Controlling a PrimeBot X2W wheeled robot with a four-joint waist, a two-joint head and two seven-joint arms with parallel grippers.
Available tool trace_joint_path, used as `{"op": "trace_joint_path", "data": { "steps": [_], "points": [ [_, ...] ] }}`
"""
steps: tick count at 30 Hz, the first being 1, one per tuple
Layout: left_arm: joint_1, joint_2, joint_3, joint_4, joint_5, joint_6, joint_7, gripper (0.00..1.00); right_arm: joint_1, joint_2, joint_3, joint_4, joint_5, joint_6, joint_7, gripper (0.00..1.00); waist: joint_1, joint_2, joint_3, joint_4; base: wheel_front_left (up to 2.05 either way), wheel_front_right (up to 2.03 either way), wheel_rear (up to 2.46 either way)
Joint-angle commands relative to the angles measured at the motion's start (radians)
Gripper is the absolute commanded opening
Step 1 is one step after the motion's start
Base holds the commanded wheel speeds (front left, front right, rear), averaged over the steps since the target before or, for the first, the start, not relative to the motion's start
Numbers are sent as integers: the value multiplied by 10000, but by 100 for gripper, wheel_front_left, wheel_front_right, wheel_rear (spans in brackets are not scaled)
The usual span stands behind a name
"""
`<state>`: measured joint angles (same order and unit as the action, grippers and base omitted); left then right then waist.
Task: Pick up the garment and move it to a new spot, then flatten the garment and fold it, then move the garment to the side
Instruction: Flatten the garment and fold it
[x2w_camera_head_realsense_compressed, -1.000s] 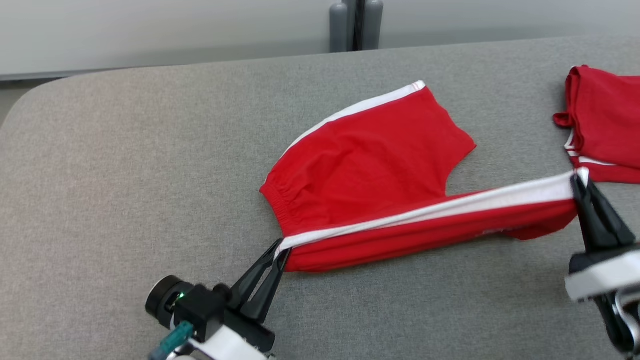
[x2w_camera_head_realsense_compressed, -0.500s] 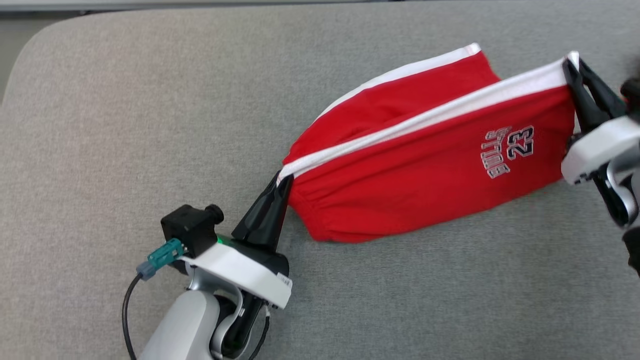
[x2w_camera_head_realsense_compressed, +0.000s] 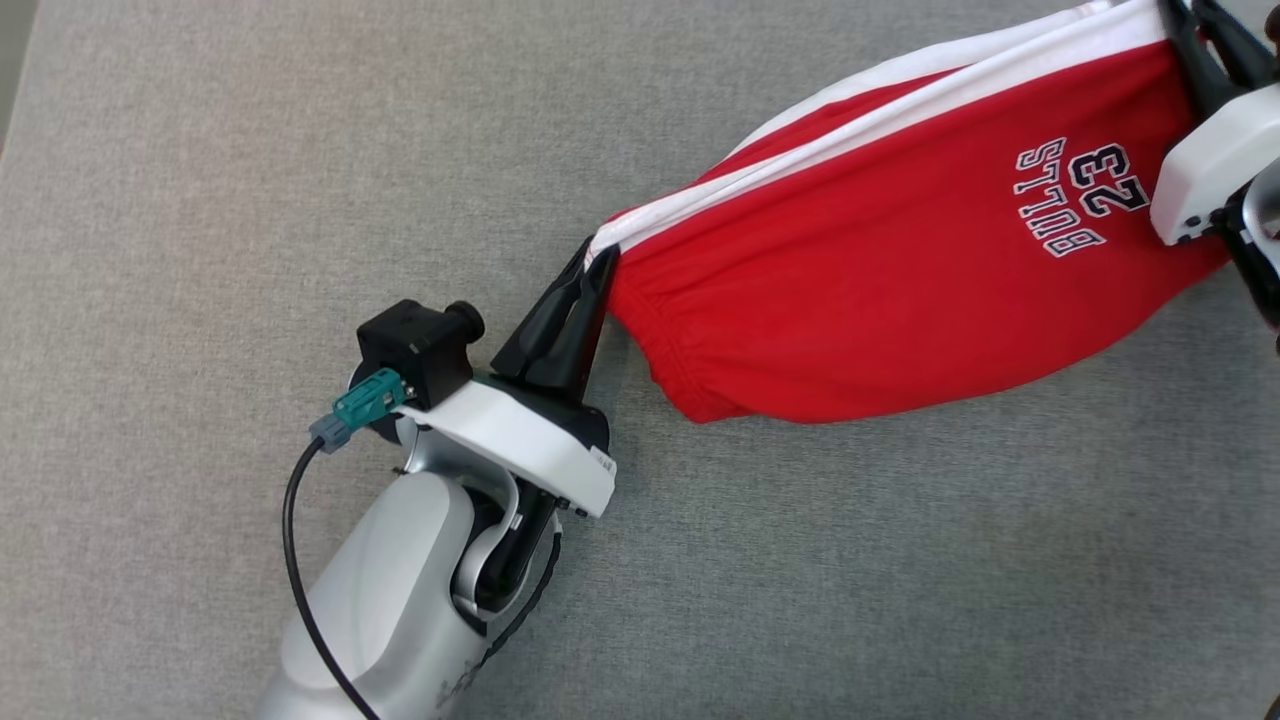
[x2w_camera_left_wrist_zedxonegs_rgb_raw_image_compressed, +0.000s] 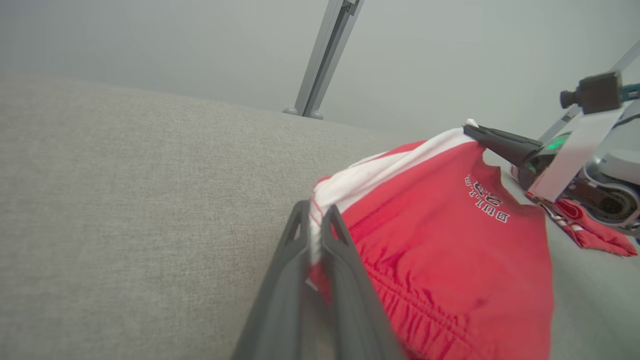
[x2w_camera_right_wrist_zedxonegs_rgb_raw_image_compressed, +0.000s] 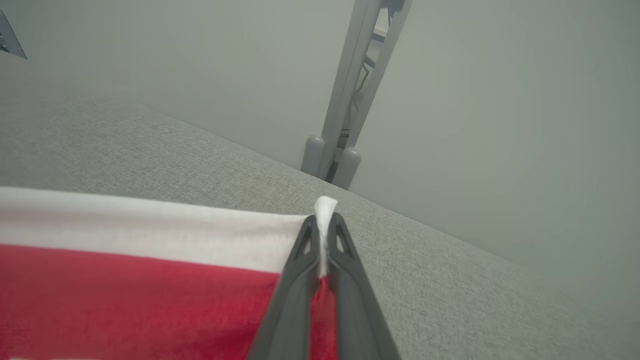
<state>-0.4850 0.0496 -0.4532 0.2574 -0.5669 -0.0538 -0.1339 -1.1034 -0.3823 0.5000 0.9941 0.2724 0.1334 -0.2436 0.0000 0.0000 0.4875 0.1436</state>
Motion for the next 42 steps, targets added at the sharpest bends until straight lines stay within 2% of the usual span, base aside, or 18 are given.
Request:
{"op": "trace_joint_path", "data": {
  "steps": [1, 12, 13, 14, 15, 16, 17, 18, 20, 25, 30, 32, 35, 37, 42],
  "points": [
    [-200, 53, 15, 102, -13, 73, -84, 0, -215, -101, 28, 185, 47, -50, -76, 0, 0, 0, 181, 159, 0, 0, 0],
    [-971, 54, -408, 1094, -315, 149, -410, 0, -861, 167, 343, 1572, 196, -50, -218, 0, 0, 0, 285, 416, 0, 0, 0],
    [-1060, 56, -446, 1192, -295, 191, -448, 5, -868, 226, 433, 1679, 170, -50, -220, 0, 0, 0, 254, 411, 0, 0, 0],
    [-1111, 53, -494, 1293, -328, 202, -461, 13, -888, 278, 468, 1776, 185, -50, -221, 22, 0, 0, 221, 400, 0, 0, 0],
    [-1120, 46, -556, 1413, -384, 211, -466, 24, -909, 345, 489, 1849, 236, -50, -220, 40, 0, 0, 179, 382, 0, 0, 0],
    [-1173, 43, -603, 1532, -439, 211, -492, 34, -955, 398, 499, 1913, 275, -48, -221, 49, 0, 0, 140, 362, 0, 0, 0],
    [-1245, 44, -651, 1646, -478, 236, -510, 39, -1001, 439, 512, 1933, 282, -48, -223, 81, 0, 0, 98, 339, 0, 0, 0],
    [-1299, 43, -712, 1763, -516, 252, -525, 48, -1020, 472, 499, 1877, 293, -48, -225, 100, 0, 0, 56, 311, 0, 0, 0],
    [-1438, 39, -817, 2050, -531, 313, -585, 99, -944, 511, 429, 1644, 254, -32, -225, 100, 0, 0, -61, 231, 0, 0, 0],
    [-1448, 63, -770, 2607, -350, 581, -939, 100, -299, 630, 39, 837, 40, -30, -226, 100, 0, 0, -593, -82, 0, 0, 0],
    [-743, 301, -478, 2609, -42, 1246, -1208, 100, 902, 819, -530, -570, -48, -30, -227, 100, 0, 0, -1352, -455, 0, 0, 0],
    [-127, 322, -172, 2143, 47, 1559, -1298, 100, 1786, 879, -875, -1587, -186, -30, -227, 100, 0, 0, -1844, -612, 0, 0, 0],
    [585, 338, 335, 1344, 377, 1806, -1316, 100, 2875, 1013, -1233, -2596, -375, -30, -227, 100, 0, 0, -2313, -704, 0, 0, 0],
    [878, 320, 483, 1049, 560, 1839, -1316, 100, 3220, 1075, -1337, -2886, -439, -30, -227, 100, 0, 0, -2446, -740, 0, 0, 0],
    [2038, 300, 1044, -320, 1872, 1998, -1314, 100, 4668, 1444, -1816, -3872, -524, -30, -228, 100, 0, 0, -3086, -872, 0, 0, 0]
  ]
}}
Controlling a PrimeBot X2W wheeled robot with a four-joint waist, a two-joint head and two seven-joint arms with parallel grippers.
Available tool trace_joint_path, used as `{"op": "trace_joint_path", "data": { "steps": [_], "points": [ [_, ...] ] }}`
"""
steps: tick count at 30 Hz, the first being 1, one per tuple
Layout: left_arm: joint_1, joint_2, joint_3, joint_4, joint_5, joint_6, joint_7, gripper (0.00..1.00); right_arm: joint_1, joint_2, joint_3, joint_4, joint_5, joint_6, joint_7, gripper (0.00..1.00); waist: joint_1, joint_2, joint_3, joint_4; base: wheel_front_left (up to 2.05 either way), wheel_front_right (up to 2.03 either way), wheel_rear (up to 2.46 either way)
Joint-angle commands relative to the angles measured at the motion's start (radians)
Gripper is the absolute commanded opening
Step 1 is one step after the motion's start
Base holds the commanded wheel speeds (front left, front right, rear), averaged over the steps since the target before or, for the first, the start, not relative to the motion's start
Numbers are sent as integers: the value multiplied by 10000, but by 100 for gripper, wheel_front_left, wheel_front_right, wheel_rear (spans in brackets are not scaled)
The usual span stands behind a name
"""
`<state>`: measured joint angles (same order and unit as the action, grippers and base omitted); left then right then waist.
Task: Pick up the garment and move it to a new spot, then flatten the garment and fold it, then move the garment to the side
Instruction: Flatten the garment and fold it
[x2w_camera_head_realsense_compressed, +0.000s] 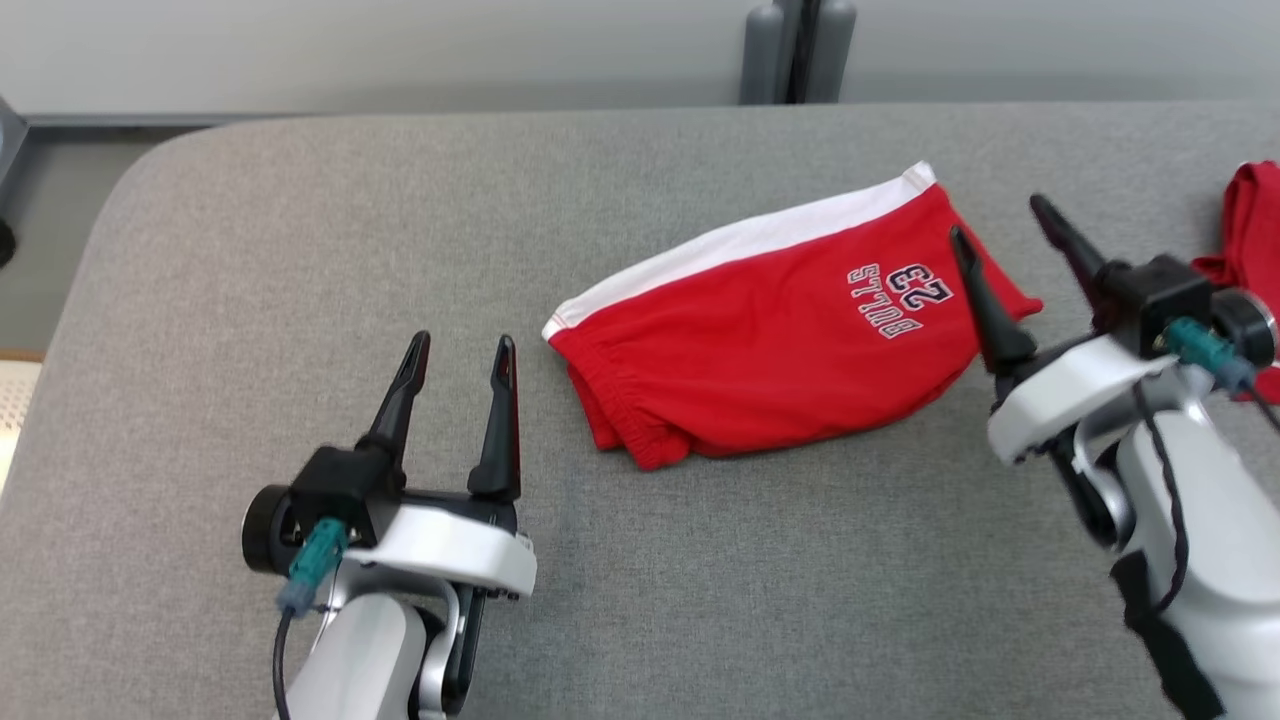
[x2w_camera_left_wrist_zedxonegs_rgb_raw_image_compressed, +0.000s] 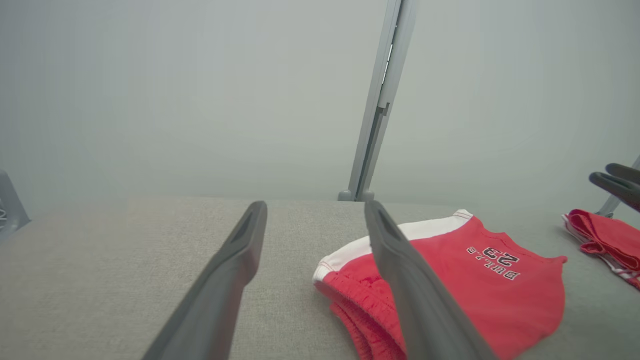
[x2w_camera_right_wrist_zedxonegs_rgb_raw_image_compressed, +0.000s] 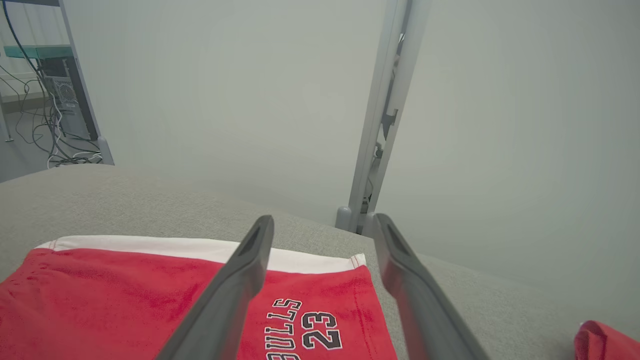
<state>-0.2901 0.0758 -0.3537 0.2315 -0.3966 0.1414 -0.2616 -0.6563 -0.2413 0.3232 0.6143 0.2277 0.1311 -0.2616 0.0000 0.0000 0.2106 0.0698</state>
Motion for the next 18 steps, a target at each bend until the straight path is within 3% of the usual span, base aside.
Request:
{"op": "trace_joint_path", "data": {
  "steps": [1, 8, 18],
  "points": [
    [342, 27, 123, -303, 434, 101, -37, 100, 457, 126, -81, -200, -60, -7, -48, 100, 0, 0, -442, -156, 0, 0, 0],
    [1944, -81, 579, -1586, 1755, 517, -39, 100, 1798, 518, -461, -920, 47, -7, -48, 100, 0, 0, -1140, -253, 0, 0, 0],
    [3433, -211, 799, -2123, 2046, 909, -40, 100, 3367, 916, -1469, -1323, 432, -7, -48, 100, 0, 0, -1608, 6, 0, 0, 0]
  ]
}}
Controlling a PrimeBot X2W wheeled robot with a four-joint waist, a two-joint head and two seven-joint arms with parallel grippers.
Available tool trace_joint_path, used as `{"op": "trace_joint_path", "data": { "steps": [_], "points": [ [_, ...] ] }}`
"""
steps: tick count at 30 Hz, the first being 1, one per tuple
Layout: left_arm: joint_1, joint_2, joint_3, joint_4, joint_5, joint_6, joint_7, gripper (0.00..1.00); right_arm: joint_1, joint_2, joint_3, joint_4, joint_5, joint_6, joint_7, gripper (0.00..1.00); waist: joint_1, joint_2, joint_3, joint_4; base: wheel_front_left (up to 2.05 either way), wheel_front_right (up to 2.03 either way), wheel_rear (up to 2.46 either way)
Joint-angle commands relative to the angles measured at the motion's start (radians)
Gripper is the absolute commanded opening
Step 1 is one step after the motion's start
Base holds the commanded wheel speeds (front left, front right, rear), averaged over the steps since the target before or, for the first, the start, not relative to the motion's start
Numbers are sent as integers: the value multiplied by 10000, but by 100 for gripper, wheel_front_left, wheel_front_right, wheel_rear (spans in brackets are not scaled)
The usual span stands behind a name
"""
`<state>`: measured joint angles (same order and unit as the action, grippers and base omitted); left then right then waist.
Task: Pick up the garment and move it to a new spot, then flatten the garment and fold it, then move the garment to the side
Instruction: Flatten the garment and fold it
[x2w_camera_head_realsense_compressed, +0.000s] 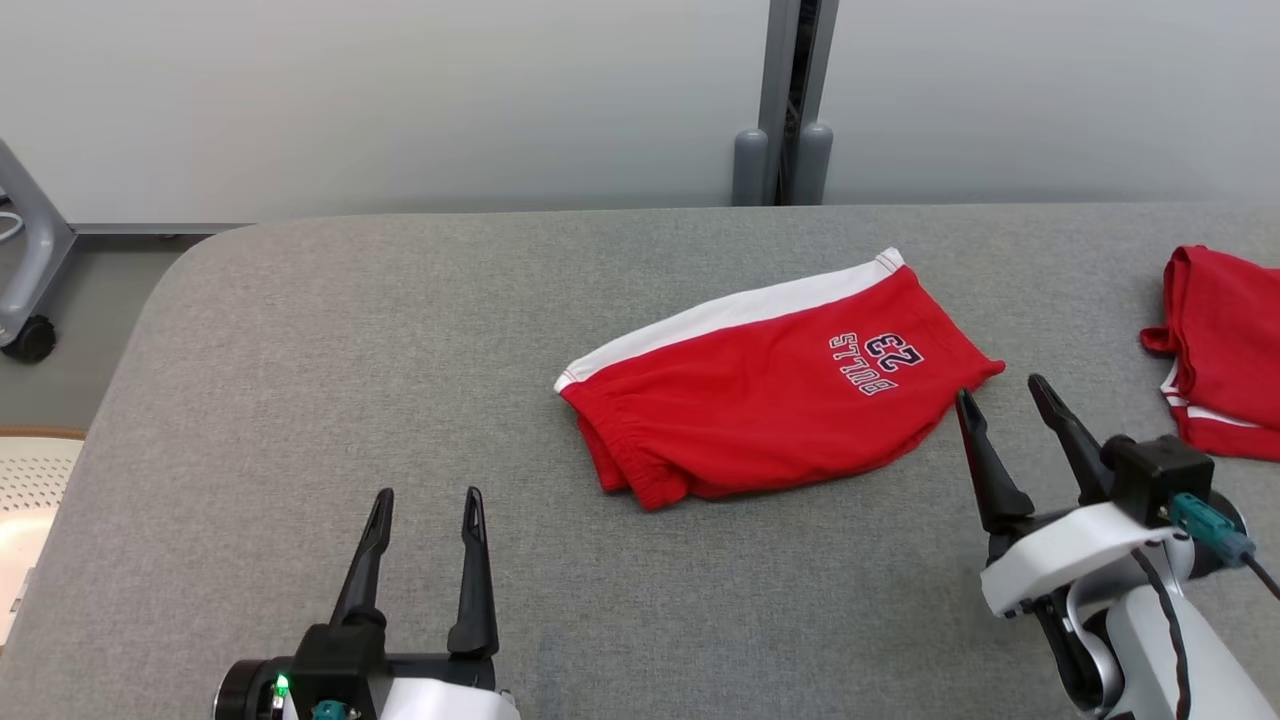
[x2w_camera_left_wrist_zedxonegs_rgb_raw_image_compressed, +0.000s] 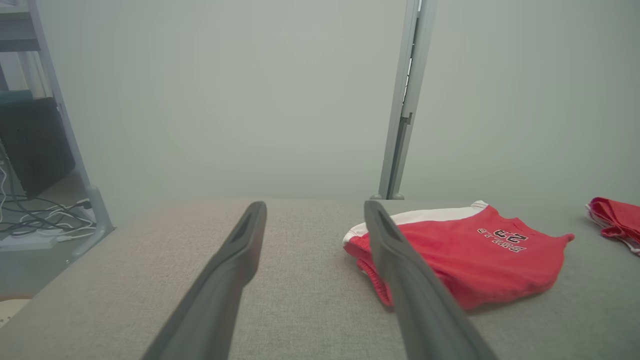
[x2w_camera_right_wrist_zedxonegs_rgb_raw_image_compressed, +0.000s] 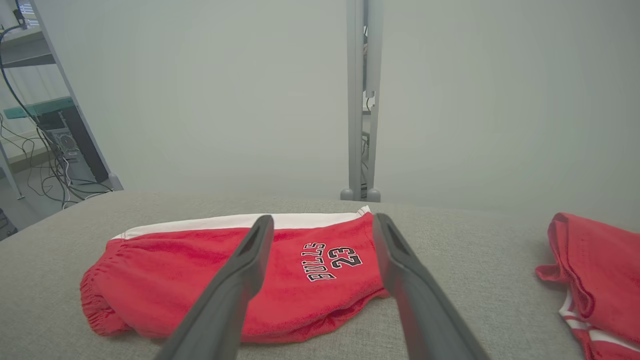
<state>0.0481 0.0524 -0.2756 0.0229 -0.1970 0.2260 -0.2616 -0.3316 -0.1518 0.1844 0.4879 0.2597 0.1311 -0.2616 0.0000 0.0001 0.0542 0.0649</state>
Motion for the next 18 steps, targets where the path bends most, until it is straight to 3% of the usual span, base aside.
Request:
{"op": "trace_joint_path", "data": {
  "steps": [1, 11, 18],
  "points": [
    [106, 16, -11, -50, 47, 75, -40, 100, 225, 60, -157, -51, 172, -7, -48, 100, 0, -1, -59, 85, 0, 0, 0],
    [124, 2, -509, -124, 89, 177, -41, 100, 305, -78, -638, 393, 1777, -6, -48, 100, 0, -1, 289, 382, 0, 0, 0],
    [-158, 2, -812, -198, 248, 186, -41, 100, -615, -376, -730, 1674, 3370, -6, 171, 100, 0, -1, 763, 599, 0, 0, 0]
  ]
}}
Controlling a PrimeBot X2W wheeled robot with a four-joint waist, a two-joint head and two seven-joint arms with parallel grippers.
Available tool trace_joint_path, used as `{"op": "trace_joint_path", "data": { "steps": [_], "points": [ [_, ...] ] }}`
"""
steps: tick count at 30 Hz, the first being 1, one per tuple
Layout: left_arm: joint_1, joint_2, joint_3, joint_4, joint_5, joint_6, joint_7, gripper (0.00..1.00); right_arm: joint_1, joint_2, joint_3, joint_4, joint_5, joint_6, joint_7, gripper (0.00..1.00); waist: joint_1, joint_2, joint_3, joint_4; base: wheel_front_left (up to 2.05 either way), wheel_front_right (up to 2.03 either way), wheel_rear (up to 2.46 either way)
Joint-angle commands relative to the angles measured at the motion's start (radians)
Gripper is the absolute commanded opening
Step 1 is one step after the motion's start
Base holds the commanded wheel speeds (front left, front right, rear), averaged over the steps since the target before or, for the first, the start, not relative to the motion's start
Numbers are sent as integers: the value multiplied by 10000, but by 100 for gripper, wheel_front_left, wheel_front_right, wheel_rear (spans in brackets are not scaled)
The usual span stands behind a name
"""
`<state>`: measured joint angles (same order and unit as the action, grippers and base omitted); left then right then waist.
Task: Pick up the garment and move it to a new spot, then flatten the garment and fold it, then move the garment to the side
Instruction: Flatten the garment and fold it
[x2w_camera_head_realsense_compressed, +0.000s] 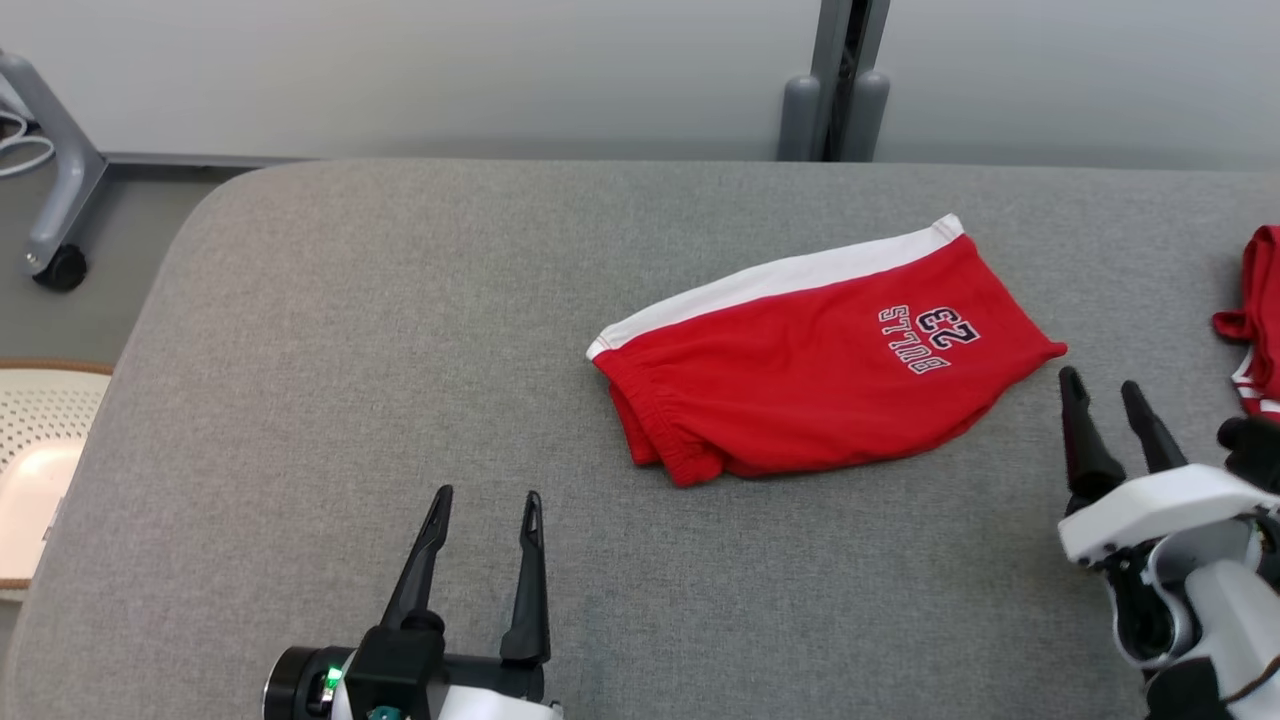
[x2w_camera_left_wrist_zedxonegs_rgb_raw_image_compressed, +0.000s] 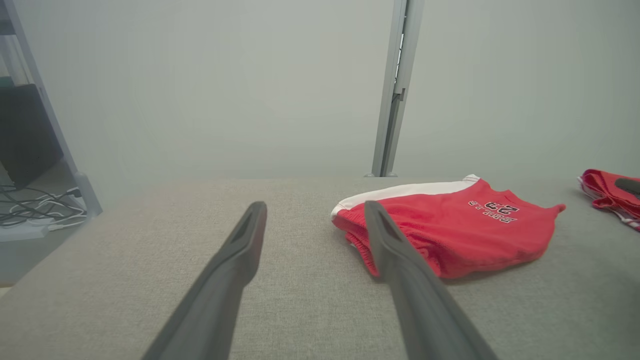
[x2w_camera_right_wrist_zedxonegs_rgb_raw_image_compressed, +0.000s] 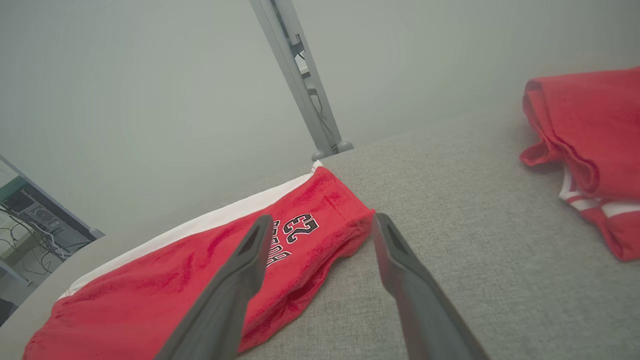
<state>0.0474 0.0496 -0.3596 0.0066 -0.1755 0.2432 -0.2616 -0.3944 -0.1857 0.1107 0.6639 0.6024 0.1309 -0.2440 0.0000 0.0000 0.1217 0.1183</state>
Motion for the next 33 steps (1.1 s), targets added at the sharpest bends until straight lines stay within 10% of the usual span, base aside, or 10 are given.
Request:
{"op": "trace_joint_path", "data": {
  "steps": [1, 23, 25, 28, 33],
  "points": [
    [-231, 30, -28, -49, 44, 17, -41, 100, -210, -108, -26, 151, 146, -4, 72, 100, 0, 0, 185, 106, 0, 0, 0],
    [-1434, 29, -860, 198, -1061, -763, -43, 100, -3523, -921, 485, 4111, 2896, -2, 1715, 100, 0, 0, 1892, 999, 0, 0, 0],
    [-1495, 29, -873, 230, -1120, -751, -41, 100, -3549, -892, 565, 4198, 3063, -2, 1744, 45, 0, 0, 1940, 1051, 0, 0, 0],
    [-1549, 29, -851, 257, -1235, -722, -41, 100, -3478, -917, 690, 4138, 3318, -2, 1550, 0, 0, 0, 1947, 1095, 0, 0, 0],
    [-1579, 28, -835, 338, -1188, -727, -42, 100, -3211, -1014, 824, 4035, 3889, -2, 1490, 0, 0, 0, 1823, 1003, 0, 0, 0]
  ]
}}
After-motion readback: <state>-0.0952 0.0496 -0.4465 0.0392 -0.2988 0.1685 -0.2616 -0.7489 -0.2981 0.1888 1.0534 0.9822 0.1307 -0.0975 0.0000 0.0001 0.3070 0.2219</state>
